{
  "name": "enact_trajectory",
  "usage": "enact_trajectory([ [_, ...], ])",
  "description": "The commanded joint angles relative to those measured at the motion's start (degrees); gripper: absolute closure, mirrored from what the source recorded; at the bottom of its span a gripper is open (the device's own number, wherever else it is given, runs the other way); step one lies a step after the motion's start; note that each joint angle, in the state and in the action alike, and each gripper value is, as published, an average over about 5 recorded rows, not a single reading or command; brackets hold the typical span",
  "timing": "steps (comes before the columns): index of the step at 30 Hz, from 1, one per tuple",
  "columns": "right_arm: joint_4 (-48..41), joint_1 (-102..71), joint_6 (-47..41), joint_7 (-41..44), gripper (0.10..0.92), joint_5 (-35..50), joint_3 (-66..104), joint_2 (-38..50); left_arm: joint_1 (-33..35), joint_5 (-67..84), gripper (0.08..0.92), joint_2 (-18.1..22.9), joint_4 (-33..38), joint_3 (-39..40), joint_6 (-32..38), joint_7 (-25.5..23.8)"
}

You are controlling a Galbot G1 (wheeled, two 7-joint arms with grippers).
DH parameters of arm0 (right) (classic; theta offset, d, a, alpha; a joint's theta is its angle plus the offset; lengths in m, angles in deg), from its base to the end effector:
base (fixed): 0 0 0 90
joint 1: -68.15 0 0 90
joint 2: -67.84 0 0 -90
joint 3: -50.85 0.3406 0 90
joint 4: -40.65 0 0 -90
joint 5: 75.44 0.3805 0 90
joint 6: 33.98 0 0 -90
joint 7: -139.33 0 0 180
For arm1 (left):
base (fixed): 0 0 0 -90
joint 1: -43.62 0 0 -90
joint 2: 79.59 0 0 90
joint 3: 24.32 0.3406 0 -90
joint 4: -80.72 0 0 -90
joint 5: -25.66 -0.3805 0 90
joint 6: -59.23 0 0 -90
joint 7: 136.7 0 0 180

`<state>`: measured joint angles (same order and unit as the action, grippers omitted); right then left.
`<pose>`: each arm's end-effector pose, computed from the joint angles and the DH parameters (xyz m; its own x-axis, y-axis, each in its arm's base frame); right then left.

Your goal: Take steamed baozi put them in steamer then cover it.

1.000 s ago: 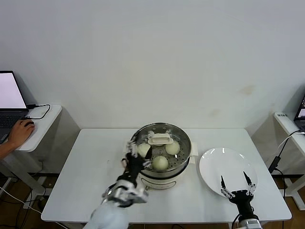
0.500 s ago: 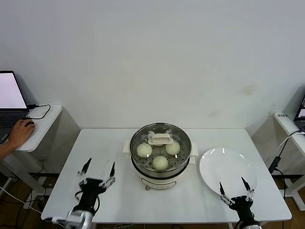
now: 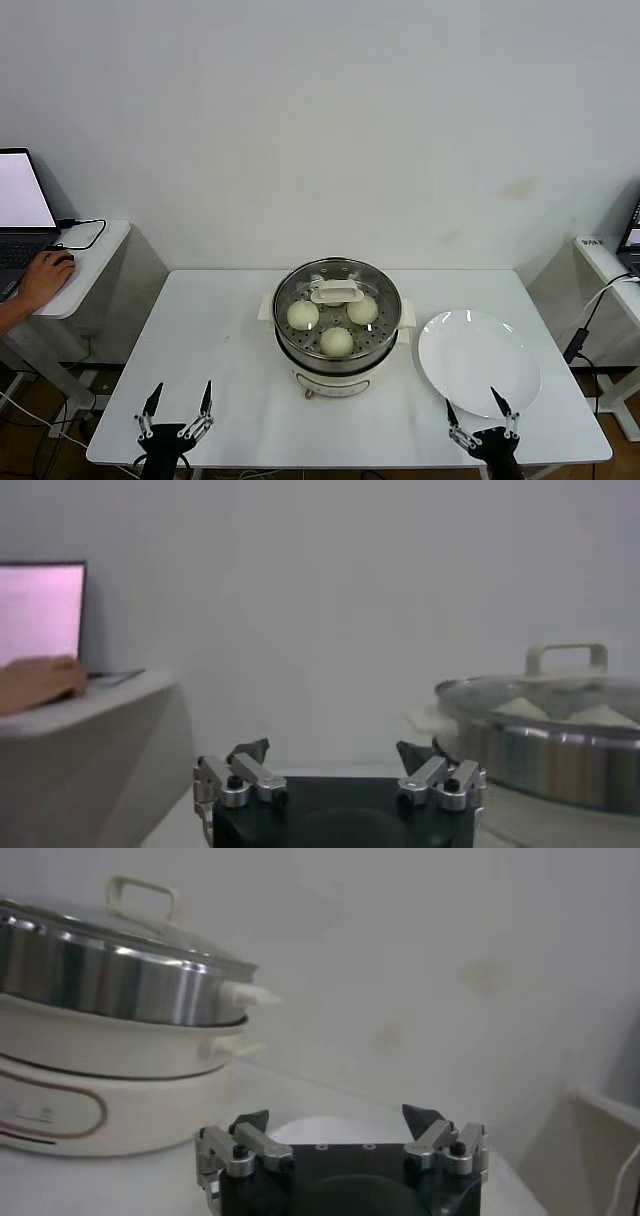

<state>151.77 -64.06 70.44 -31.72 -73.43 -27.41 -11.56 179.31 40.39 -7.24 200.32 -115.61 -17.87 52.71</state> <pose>0.1319 -0.1084 -0.3718 -0.9885 -0.0875 0.1233 -0.1134 0.9685 -0.2217 0.1286 0.0534 -0.3367 -0.9971 -0.0309 0.0698 -0.0313 0.9995 -0.0047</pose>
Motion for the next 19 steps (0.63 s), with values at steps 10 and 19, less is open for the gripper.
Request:
enact_trajectory([
  [10, 5.7, -4.0, -7.2, -1.7, 0.203, 3.0, -3.0, 0.3, 3.5, 1.5, 0.177, 1.8, -2.3, -2.0, 3.4, -1.2],
  [19, 6.6, -3.8, -7.1, -2.0, 0.203, 2.9, -3.4, 0.1, 3.6, 1.0, 0.177, 2.2, -1.8, -2.4, 3.1, -1.2],
])
